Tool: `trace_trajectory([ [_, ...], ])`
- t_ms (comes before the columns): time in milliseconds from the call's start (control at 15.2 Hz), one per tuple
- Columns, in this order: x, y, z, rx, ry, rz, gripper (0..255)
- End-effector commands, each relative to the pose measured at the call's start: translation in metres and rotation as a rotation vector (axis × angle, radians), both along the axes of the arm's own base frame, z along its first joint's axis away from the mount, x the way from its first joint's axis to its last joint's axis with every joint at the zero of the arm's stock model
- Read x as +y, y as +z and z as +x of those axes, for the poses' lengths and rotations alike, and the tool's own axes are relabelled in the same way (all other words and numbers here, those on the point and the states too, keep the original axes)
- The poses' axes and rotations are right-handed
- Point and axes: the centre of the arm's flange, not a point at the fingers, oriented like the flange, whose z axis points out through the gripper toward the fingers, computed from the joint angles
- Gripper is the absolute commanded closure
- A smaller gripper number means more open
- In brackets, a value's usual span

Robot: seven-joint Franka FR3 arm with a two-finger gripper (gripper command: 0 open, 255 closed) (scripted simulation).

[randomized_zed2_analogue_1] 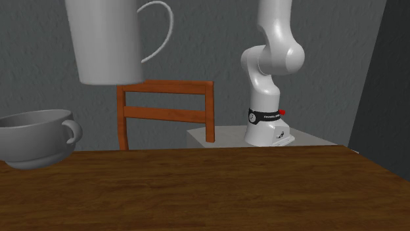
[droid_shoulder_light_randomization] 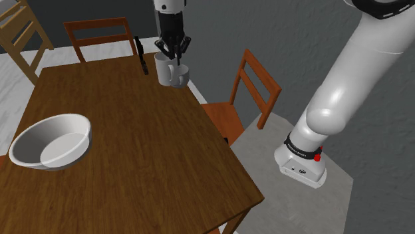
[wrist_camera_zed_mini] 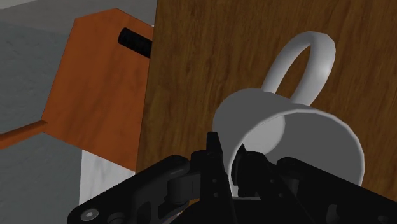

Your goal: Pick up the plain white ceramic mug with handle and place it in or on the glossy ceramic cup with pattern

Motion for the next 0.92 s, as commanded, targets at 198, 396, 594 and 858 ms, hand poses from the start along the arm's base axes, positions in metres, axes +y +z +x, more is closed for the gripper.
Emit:
trace_trajectory([
  [198,-0.051,0.007,0.038,0.000,0.001,0.000,255],
  [396,-0.082,0.011,0.062,0.000,0.001,0.000,255],
  [594,-0.114,0.014,0.086,0.000,0.001,0.000,255],
  [858,-0.156,0.019,0.118,0.000,0.001,0.000,255],
])
